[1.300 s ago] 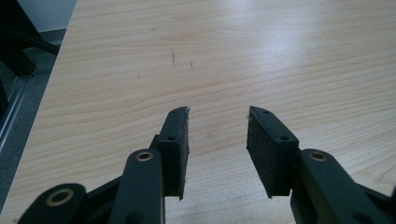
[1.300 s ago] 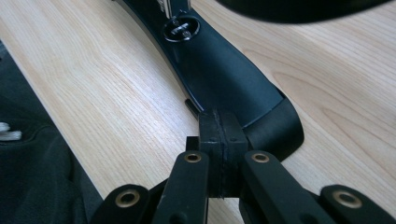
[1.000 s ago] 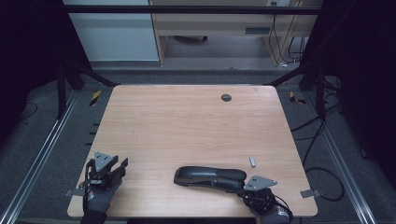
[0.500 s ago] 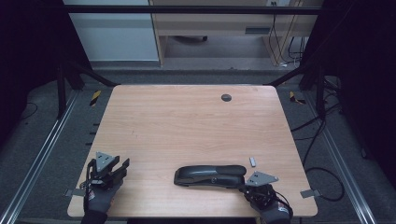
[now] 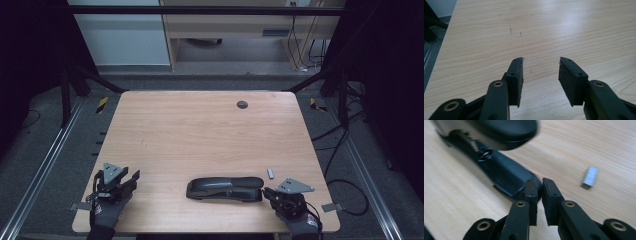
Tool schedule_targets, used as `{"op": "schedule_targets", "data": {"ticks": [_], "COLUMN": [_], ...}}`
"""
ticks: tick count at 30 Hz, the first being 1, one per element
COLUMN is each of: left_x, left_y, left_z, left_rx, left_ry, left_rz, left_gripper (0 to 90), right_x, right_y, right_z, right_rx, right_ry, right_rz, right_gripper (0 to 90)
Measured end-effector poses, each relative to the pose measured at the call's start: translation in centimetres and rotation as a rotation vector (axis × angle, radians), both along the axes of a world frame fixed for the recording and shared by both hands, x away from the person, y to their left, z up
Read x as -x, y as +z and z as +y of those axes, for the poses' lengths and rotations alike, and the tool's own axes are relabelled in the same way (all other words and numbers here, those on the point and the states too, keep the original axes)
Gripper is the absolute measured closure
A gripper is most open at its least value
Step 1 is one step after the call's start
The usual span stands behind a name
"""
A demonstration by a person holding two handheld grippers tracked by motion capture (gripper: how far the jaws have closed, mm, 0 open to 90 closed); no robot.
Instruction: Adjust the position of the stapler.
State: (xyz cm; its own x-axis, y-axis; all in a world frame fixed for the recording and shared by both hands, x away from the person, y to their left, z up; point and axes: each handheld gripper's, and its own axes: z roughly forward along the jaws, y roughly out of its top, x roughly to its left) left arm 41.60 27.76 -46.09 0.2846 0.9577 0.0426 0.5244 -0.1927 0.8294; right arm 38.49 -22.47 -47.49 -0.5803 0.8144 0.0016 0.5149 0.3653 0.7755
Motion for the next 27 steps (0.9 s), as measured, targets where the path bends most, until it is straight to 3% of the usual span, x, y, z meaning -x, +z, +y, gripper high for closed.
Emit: {"op": "schedule_targets", "data": {"ticks": [3,10,14,18,27], "left_x": [0.0,0.2,0.3,0.8,1.1], "left_y": [0.1,0.5,0.8,1.4,2.4], "left_z": [-0.1,-0.7,-1.8,-3.3,-5.4], "left_rx": [0.001,-0.001,-0.014,-0.031,-0.056], "left_ry": [-0.008,-0.045,-0.084,-0.135,-0.202], "left_rz": [-0.001,-0.011,-0.024,-0.046,-0.06], "left_gripper": [52.3,47.6,44.1,40.4,34.3], "right_x": [-0.2,-0.5,-0.8,-1.2,-2.0], "right_y": [0.2,0.2,0.1,0.1,-0.2], "right_z": [-0.7,-1.4,-1.7,-2.4,-3.0], "right_rx": [-0.007,-0.013,-0.023,-0.029,0.005], "right_ry": [-0.037,-0.062,-0.07,-0.112,-0.158], "right_rz": [-0.004,-0.028,-0.038,-0.051,-0.061], "right_gripper": [78.4,75.5,73.4,68.4,60.3]}}
